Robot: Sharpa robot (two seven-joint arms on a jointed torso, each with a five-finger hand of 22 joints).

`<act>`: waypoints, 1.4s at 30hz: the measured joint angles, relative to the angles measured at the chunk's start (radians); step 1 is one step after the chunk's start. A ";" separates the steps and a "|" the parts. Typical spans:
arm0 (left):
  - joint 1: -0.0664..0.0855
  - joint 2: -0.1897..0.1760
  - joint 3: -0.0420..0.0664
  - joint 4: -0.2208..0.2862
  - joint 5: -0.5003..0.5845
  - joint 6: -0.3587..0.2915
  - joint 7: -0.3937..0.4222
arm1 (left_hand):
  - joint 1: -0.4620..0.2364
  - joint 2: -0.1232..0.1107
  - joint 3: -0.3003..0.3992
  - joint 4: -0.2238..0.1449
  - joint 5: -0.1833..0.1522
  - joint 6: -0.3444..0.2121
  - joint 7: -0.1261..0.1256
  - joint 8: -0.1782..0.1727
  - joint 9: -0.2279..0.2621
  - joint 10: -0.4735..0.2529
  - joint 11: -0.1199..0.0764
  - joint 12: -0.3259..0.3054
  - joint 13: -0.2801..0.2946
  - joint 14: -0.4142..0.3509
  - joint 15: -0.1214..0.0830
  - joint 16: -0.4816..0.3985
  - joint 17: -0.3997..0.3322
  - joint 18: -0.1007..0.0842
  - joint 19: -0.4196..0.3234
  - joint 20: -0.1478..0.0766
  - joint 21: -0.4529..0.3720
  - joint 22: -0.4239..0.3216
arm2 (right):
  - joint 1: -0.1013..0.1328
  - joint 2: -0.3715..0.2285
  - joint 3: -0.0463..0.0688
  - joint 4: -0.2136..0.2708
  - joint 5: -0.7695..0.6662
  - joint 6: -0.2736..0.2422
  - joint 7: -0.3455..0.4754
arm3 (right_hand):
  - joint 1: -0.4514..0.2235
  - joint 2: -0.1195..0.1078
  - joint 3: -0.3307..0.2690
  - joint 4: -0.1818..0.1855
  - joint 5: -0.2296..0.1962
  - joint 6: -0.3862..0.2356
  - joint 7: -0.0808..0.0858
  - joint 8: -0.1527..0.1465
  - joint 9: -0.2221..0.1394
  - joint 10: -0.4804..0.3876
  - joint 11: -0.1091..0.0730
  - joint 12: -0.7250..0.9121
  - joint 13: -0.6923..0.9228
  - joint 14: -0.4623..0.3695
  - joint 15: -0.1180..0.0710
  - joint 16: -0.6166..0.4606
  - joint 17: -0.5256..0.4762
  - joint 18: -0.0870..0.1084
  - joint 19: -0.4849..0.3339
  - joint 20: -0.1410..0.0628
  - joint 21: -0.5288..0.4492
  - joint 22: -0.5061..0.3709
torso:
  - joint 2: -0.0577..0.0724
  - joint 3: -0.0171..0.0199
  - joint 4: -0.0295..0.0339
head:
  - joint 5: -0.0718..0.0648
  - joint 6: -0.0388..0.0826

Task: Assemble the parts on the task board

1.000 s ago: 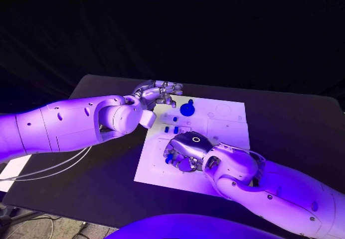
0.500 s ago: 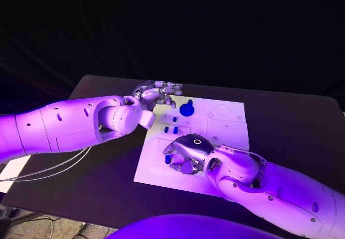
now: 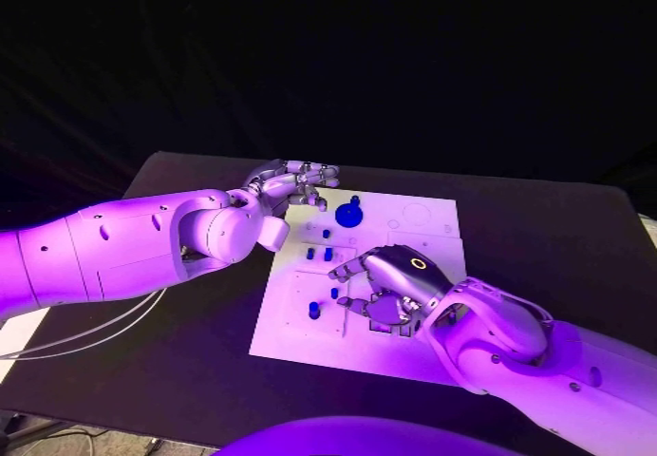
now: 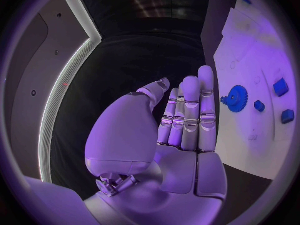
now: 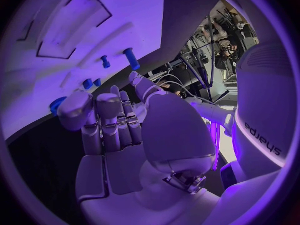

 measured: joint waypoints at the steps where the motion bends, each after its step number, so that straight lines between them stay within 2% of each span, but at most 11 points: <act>1: 0.000 0.000 0.000 -0.001 0.000 0.000 0.000 | 0.000 0.000 0.000 0.000 0.000 0.000 0.000 0.000 0.000 0.000 0.000 0.000 0.000 0.000 0.000 0.000 0.000 0.000 0.000 0.000 0.000 0.000 | 0.004 -0.027 0.006 0.016 0.030 -0.004 0.001 | -0.006 0.006 -0.002 0.004 0.002 0.002 -0.002 0.000 0.000 0.029 -0.002 0.014 0.005 0.005 -0.005 0.016 0.023 0.000 0.008 -0.003 0.017 0.021 | -0.001 0.0001 -0.0010 | -0.006 0.003; 3: -0.001 0.000 0.000 -0.002 0.000 0.001 0.000 | 0.000 0.000 0.000 0.000 0.000 0.000 0.000 0.000 0.000 0.000 0.000 0.000 0.000 0.000 0.000 0.000 0.000 0.000 0.000 0.000 0.000 0.000 | 0.020 -0.096 0.017 0.047 0.105 -0.002 -0.004 | -0.029 0.017 -0.011 0.029 0.002 0.018 0.001 0.010 0.003 0.093 -0.004 0.046 0.020 0.012 -0.012 0.035 0.047 0.000 0.021 -0.010 0.037 0.047 | -0.004 -0.0006 -0.0051 | -0.024 0.009; 6: -0.002 0.000 0.000 -0.003 0.000 0.001 -0.001 | 0.000 0.000 0.000 0.000 0.000 0.000 0.000 0.000 0.000 0.000 0.000 0.000 0.000 0.000 0.000 0.000 0.000 0.000 0.000 0.000 0.000 0.000 | 0.033 -0.172 0.025 0.073 0.181 0.013 -0.030 | -0.048 0.012 -0.023 0.045 0.002 0.043 -0.014 0.027 0.008 0.166 -0.027 0.074 0.040 0.020 -0.020 0.076 0.110 0.000 0.034 -0.023 0.071 0.094 | -0.009 -0.0024 -0.0131 | -0.037 0.013; 10: -0.005 0.000 0.000 -0.004 0.000 0.002 -0.001 | 0.000 0.000 0.000 0.000 0.000 0.000 0.000 0.000 0.000 0.000 0.000 0.000 0.000 0.000 0.000 0.000 0.000 0.000 0.000 0.000 0.000 0.000 | 0.035 -0.270 0.028 0.119 0.252 0.048 -0.098 | -0.095 -0.005 -0.069 0.091 0.000 0.073 -0.044 0.051 0.015 0.282 -0.065 0.155 0.113 0.019 -0.044 0.159 0.226 -0.025 0.067 -0.049 0.145 0.196 | -0.017 -0.0037 -0.0302 | -0.058 0.021; 12: -0.008 0.000 0.000 -0.005 0.000 0.002 -0.001 | 0.000 0.000 0.000 0.000 0.000 0.000 0.000 0.000 0.000 0.000 0.000 0.000 0.000 0.000 0.000 0.000 0.000 0.000 0.000 0.000 0.000 0.000 | 0.028 -0.306 0.029 0.139 0.269 0.061 -0.132 | -0.120 -0.008 -0.102 0.125 0.034 0.084 -0.055 0.066 0.021 0.305 -0.080 0.219 0.182 0.020 -0.056 0.207 0.289 -0.039 0.074 -0.057 0.191 0.259 | -0.021 -0.0035 -0.0406 | -0.064 0.024; 14: -0.012 0.000 0.000 -0.006 0.000 0.002 -0.001 | 0.000 0.000 0.000 0.000 0.000 0.000 0.000 0.000 0.000 0.000 0.000 0.000 0.000 0.000 0.000 0.000 0.000 0.000 0.000 0.000 0.000 0.000 | 0.018 -0.337 0.029 0.159 0.281 0.071 -0.172 | -0.132 -0.011 -0.138 0.159 0.075 0.086 -0.059 0.083 0.028 0.313 -0.087 0.371 0.352 0.020 -0.056 0.250 0.347 -0.041 0.076 -0.063 0.231 0.314 | -0.024 -0.0017 -0.0511 | -0.073 0.027; 15: -0.014 0.000 0.000 -0.007 0.000 0.003 -0.001 | 0.000 0.000 0.000 0.000 0.000 0.000 0.000 0.000 0.000 0.000 0.000 0.000 0.000 0.000 0.000 0.000 0.000 0.000 0.000 0.000 0.000 0.000 | 0.013 -0.348 0.029 0.166 0.284 0.074 -0.189 | -0.132 -0.010 -0.158 0.174 0.092 0.085 -0.061 0.093 0.033 0.316 -0.091 0.475 0.472 0.019 -0.062 0.267 0.371 -0.054 0.074 -0.064 0.243 0.332 | -0.025 -0.0010 -0.0548 | -0.076 0.028; 20: -0.024 0.001 0.000 -0.009 0.000 0.004 -0.001 | 0.000 0.000 0.000 0.000 0.000 0.000 0.000 0.000 0.000 0.000 0.000 0.000 0.000 0.000 0.000 0.000 0.000 0.000 0.000 0.000 0.000 0.000 | 0.002 -0.376 0.028 0.189 0.285 0.079 -0.274 | -0.124 0.017 -0.238 0.235 0.126 0.059 -0.067 0.141 0.061 0.316 -0.094 0.847 0.905 0.018 -0.065 0.333 0.467 -0.055 0.074 -0.064 0.286 0.350 | -0.033 0.0019 -0.0685 | -0.088 0.029; 24: -0.028 0.004 0.000 -0.011 0.000 0.005 -0.001 | 0.000 0.000 0.000 0.000 0.000 0.000 0.000 0.000 0.000 0.000 0.000 0.000 0.000 0.000 0.000 0.000 0.000 0.000 0.000 0.000 0.000 0.000 | -0.004 -0.376 0.024 0.193 0.256 0.086 -0.334 | -0.117 0.031 -0.285 0.279 0.147 0.035 -0.064 0.168 0.080 0.318 -0.092 0.930 1.015 0.018 -0.065 0.347 0.494 -0.055 0.074 -0.064 0.294 0.350 | -0.035 0.0026 -0.0716 | -0.093 0.025; 29: -0.031 0.006 0.000 -0.012 0.000 0.007 -0.001 | 0.000 0.000 0.000 0.000 0.000 0.000 0.000 0.000 0.000 0.000 0.000 0.000 0.000 0.000 0.000 0.000 0.000 0.000 0.000 0.000 0.000 0.000 | -0.012 -0.355 0.022 0.186 0.192 0.103 -0.382 | -0.116 0.037 -0.309 0.304 0.147 0.027 -0.063 0.184 0.093 0.318 -0.092 0.959 1.060 0.018 -0.065 0.356 0.508 -0.055 0.074 -0.064 0.297 0.350 | -0.035 0.0029 -0.0706 | -0.097 0.022; 42: -0.032 0.003 0.000 -0.011 0.000 0.008 -0.002 | 0.000 0.000 0.000 0.000 0.000 0.000 0.000 0.000 0.000 0.000 0.000 0.000 0.000 0.000 0.000 0.000 0.000 0.000 0.000 0.000 0.000 0.000 | -0.037 -0.275 0.018 0.135 0.085 0.148 -0.429 | -0.116 0.048 -0.358 0.322 0.142 0.002 -0.063 0.205 0.111 0.311 -0.084 0.967 1.092 0.018 -0.065 0.366 0.527 -0.065 0.074 -0.064 0.305 0.350 | -0.035 0.0023 -0.0679 | -0.093 0.012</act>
